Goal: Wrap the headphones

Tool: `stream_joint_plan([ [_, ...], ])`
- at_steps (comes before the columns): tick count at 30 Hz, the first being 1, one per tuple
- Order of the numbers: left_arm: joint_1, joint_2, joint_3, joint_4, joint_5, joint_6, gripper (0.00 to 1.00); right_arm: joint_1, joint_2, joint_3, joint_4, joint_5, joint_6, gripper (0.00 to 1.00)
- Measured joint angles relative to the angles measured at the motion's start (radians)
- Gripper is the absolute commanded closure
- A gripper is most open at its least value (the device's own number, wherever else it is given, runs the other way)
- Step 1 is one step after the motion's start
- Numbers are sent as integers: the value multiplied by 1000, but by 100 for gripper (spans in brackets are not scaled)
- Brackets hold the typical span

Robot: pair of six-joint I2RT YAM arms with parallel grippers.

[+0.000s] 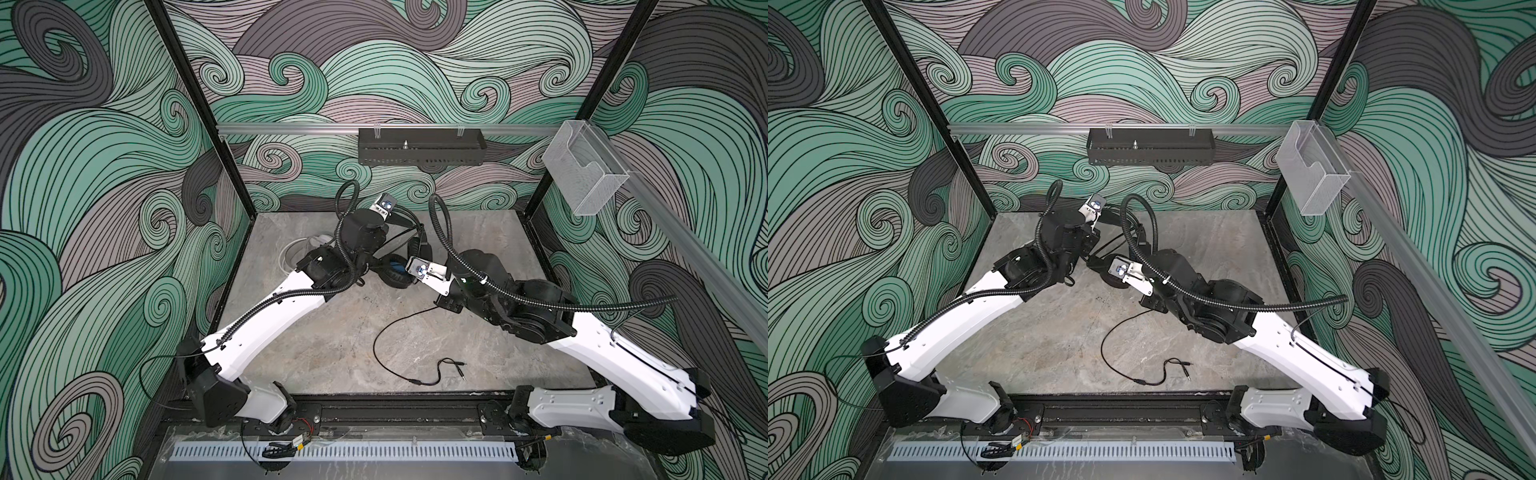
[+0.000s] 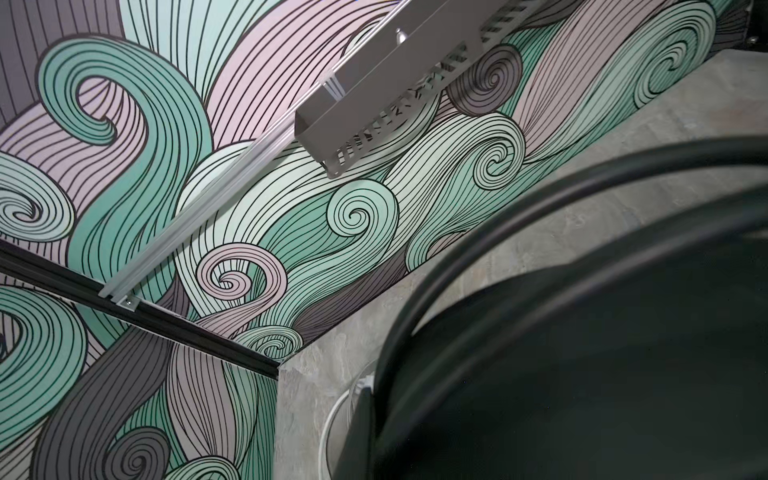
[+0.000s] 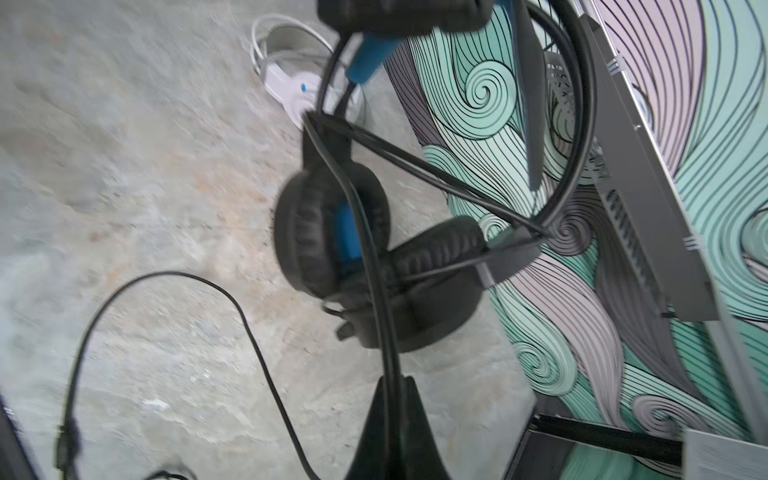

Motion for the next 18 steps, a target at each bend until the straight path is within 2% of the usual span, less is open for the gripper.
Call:
stream_joint_plan([
  [7, -29, -56, -4, -97, 80, 45, 100, -2, 1, 16, 12, 130, -129, 100],
  [14, -40, -92, 3, -235, 244, 35, 100, -5, 1, 23, 39, 140, -183, 100],
  [18, -48, -110, 11, -276, 286, 17, 100, -6, 0, 33, 51, 137, -195, 100],
])
